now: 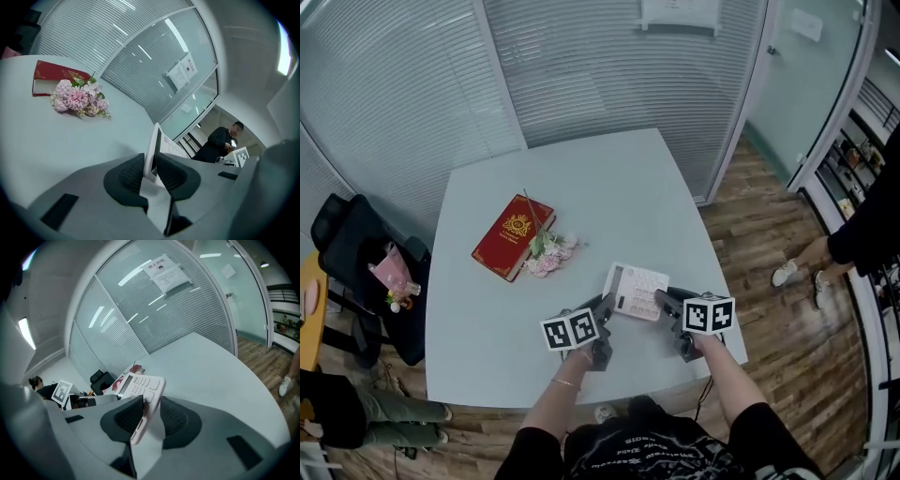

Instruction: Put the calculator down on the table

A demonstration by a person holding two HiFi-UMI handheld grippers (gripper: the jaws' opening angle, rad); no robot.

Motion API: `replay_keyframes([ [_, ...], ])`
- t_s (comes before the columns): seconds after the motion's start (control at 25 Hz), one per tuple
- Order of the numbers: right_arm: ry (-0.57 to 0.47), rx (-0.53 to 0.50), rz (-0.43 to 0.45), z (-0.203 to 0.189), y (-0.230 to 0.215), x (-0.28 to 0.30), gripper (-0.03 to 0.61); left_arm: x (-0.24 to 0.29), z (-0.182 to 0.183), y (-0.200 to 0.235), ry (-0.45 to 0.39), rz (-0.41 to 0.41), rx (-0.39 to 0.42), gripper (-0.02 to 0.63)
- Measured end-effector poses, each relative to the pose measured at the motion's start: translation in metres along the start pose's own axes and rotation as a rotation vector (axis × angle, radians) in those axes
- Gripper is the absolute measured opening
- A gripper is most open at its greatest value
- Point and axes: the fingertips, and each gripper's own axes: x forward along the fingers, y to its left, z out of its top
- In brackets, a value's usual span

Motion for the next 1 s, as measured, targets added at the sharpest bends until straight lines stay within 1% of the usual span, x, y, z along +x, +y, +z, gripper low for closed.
replay_keyframes([
  [0.08,0.008,0.054,0.006,0.006,-0.009,0.008,0.118,0.013,0.004,0.007,0.013,0.022,-0.017,0.089],
  [0.12,0.015,0.065,0.007,0.007,-0.013,0.013,0.118,0.018,0.005,0.012,0.019,0.034,-0.030,0.091],
  [0.4,0.090,0.060,-0.021,0.015,-0.048,0.043,0.120,0.055,0.005,0.031,0.040,0.077,-0.102,0.094],
  [0.68,0.148,0.091,-0.049,0.014,-0.079,0.064,0.123,0.085,0.007,0.043,0.076,0.134,-0.083,0.094],
  [0.88,0.177,0.109,-0.060,0.015,-0.092,0.069,0.126,0.096,0.004,0.045,0.096,0.150,-0.111,0.094],
  [1.0,0.184,0.118,-0.075,0.015,-0.097,0.072,0.127,0.100,0.007,0.044,0.109,0.160,-0.072,0.094],
])
